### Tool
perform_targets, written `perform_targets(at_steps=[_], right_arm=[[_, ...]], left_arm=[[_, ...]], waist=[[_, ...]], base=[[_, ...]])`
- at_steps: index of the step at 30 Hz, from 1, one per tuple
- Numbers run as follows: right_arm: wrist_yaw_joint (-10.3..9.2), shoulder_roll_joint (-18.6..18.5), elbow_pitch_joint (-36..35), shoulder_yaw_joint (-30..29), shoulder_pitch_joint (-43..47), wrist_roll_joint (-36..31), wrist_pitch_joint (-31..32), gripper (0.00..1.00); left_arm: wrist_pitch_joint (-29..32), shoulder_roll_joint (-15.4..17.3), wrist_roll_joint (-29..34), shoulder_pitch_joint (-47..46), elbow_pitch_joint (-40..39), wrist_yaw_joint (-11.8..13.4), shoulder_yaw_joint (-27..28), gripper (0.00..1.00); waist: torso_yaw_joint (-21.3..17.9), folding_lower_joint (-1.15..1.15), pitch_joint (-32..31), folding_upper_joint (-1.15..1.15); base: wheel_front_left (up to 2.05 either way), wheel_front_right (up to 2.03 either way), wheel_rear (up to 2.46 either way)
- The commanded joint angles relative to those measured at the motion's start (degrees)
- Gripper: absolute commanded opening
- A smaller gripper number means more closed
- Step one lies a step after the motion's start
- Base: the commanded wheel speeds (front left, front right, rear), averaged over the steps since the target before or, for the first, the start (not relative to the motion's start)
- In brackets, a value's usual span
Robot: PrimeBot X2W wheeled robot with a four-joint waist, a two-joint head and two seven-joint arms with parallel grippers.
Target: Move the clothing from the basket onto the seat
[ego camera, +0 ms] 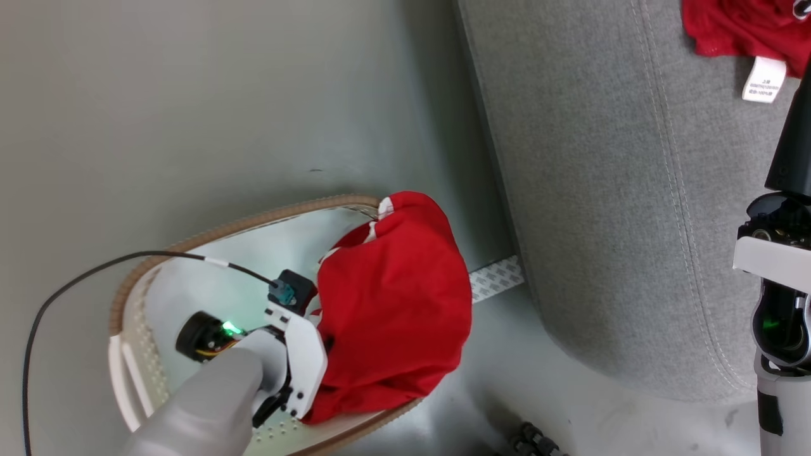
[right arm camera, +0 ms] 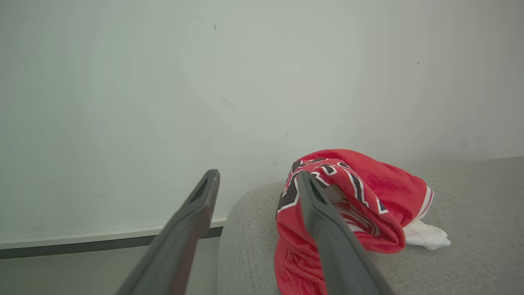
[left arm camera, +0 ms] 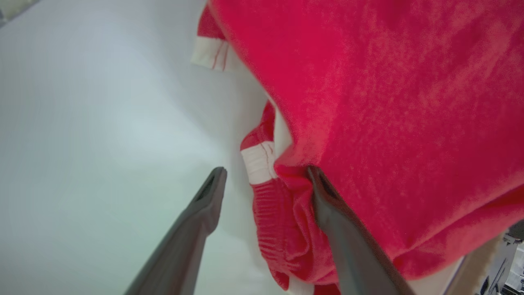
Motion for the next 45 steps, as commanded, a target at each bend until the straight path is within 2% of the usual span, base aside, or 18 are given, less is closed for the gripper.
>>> perform_targets(at_steps=[1,8,13,14,15,16,25,30,45], right_arm=[[-0.13,0.04,-0.01,-0.02,0.49,0.45,-0.1,1.0],[-0.13,0.05,0.39,0.4,0.71,2.16,-0.1,1.0],[-0.13,0.05,0.75,0.17,1.07,2.37,-0.11,1.0],[-0.13,0.05,0.79,0.15,1.1,2.32,-0.1,1.0],[-0.13,0.05,0.83,0.12,1.11,2.32,-0.1,1.0],[-0.13,0.04,0.89,0.05,1.14,2.34,-0.1,1.0],[-0.13,0.05,1.55,0.48,0.63,2.79,-0.1,1.0],[-0.13,0.04,1.86,0.04,0.65,1.97,-0.1,1.0],[-0.13,-0.02,4.09,-1.56,5.9,-3.97,-0.1,1.0]], left_arm=[[1.02,0.72,-1.47,-0.52,0.42,0.05,-0.6,1.0],[3.84,2.32,-4.21,-2.17,2.81,0.05,-3.49,1.0],[6.48,1.62,-6.2,-1.91,1.74,0.05,-6.42,1.0],[7.1,1.95,-7.02,-1.85,0.85,0.05,-7.26,0.86],[7.35,2.43,-7.91,-1.93,-0.34,0.05,-8.16,0.48],[7.19,2.91,-8.58,-2.22,-1.26,0.05,-8.68,0.0],[5.64,5.64,-12.97,-3.69,-4.69,0.05,-12.6,0.0],[3.14,5.18,-14.56,-3.42,-5.42,0.05,-13.75,0.0],[-14.57,1.18,-20.53,1.4,-10.58,0.05,-14.9,0.0]], waist=[[-0.82,-0.01,0.82,0.0],[-2.55,-0.01,2.48,0.0],[-2.65,-0.01,2.7,0.0],[-2.66,-0.01,2.7,0.0],[-2.68,-0.01,2.7,0.0],[-2.68,-0.01,2.71,0.0],[-2.98,-0.01,2.03,0.0],[-2.18,-0.01,-0.15,0.0],[5.77,-0.01,-17.91,0.0]], base=[[0.0,0.0,0.0],[0.0,0.0,0.0],[0.0,0.0,0.0],[0.0,0.0,0.0],[0.0,0.0,0.0],[0.0,0.0,0.0],[0.0,0.0,0.0],[0.0,0.0,0.0],[0.0,0.0,0.0]])
